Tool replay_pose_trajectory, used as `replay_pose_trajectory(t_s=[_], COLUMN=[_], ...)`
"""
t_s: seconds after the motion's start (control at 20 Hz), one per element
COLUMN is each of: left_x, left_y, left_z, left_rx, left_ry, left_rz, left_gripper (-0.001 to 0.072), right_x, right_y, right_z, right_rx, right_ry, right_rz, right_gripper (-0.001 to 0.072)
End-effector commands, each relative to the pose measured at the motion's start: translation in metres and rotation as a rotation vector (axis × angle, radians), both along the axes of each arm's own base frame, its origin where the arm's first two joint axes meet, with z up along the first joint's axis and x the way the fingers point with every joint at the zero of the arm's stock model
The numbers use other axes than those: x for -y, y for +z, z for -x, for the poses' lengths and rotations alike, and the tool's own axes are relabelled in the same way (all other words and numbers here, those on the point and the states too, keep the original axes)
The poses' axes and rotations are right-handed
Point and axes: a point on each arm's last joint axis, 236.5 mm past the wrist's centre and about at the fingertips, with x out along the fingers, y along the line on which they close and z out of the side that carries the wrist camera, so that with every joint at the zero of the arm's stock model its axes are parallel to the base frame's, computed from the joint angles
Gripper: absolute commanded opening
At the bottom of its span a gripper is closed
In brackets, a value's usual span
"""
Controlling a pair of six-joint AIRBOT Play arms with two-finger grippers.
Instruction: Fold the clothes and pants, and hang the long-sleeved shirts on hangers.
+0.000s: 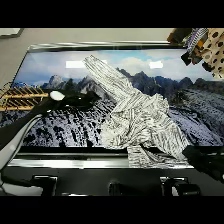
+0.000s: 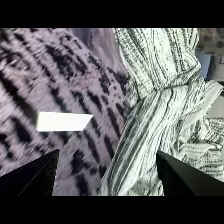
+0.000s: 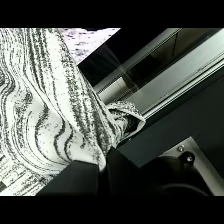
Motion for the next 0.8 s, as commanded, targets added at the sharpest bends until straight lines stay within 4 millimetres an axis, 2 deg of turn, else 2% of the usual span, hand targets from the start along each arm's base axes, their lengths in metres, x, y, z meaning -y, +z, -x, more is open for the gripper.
replay_pose_trajectory(t_s=[0.0, 0.15, 0.25, 0.45, 0.5, 0.75], left_x=[0.045, 0.067, 0.074, 0.075, 0.073, 0.073], left_y=[-0.024, -0.031, -0.032, -0.050, -0.051, -0.049], left_z=[-0.029, -0.049, -0.061, -0.071, -0.074, -0.086], left_rx=[-0.003, 0.020, 0.018, -0.026, -0.029, -0.021], left_ry=[-0.040, -0.057, -0.043, 0.015, 0.034, 0.099], left_rz=[0.041, 0.060, 0.093, 0.113, 0.116, 0.148], left_gripper=[0.0720, 0.0720, 0.0720, 0.0706, 0.0663, 0.0661], right_x=[-0.001, -0.003, -0.004, -0.004, -0.004, -0.005], right_y=[-0.004, -0.008, -0.011, -0.011, -0.011, -0.010], right_z=[-0.010, -0.017, -0.019, -0.023, -0.023, -0.026], right_rx=[-0.013, -0.029, -0.048, -0.035, -0.035, -0.024], right_ry=[-0.007, -0.002, 0.004, 0.006, 0.005, 0.006], right_rz=[-0.002, -0.007, -0.008, -0.009, -0.009, -0.010], right_gripper=[0.0025, 0.0025, 0.0025, 0.0025, 0.0025, 0.0025])
